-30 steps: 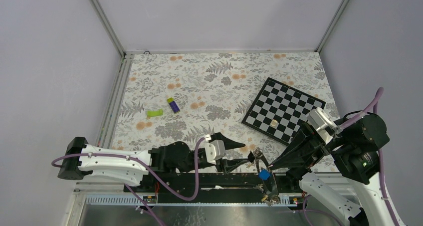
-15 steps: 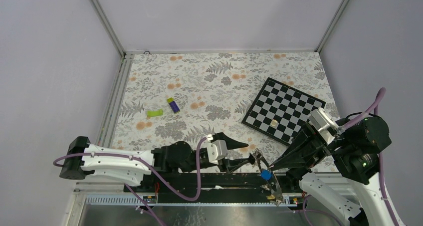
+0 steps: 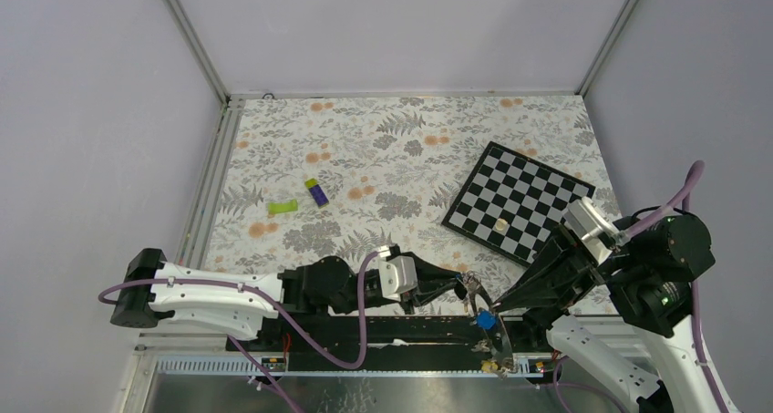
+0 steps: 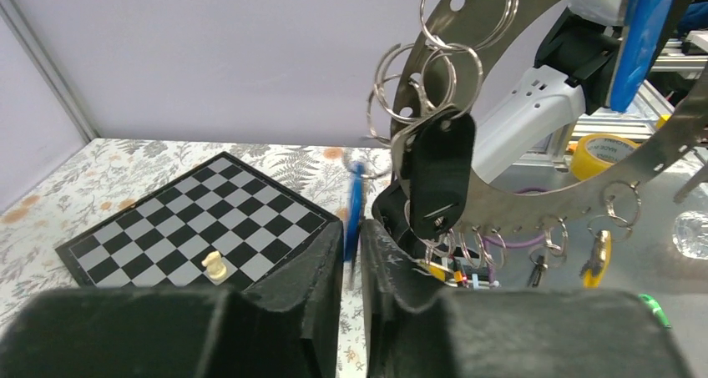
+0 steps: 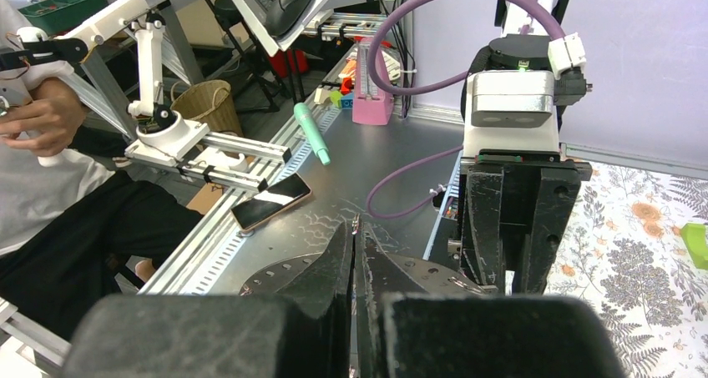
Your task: Remove the keys from the keyring
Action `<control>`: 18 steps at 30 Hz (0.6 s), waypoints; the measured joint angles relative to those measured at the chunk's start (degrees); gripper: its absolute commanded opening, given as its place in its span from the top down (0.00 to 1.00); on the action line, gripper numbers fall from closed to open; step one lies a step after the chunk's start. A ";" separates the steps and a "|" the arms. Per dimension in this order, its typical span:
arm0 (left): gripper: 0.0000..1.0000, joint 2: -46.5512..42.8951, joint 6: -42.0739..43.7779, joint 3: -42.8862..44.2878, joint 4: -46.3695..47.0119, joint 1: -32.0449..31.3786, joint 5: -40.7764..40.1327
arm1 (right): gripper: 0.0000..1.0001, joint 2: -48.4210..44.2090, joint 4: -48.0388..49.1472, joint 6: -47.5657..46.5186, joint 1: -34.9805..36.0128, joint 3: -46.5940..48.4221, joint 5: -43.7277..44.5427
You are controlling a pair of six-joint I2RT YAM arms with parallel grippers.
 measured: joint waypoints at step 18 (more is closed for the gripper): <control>1.00 -4.09 5.40 2.27 -6.75 0.00 -4.98 | 0.93 -1.55 -2.78 -1.84 0.00 -1.97 0.48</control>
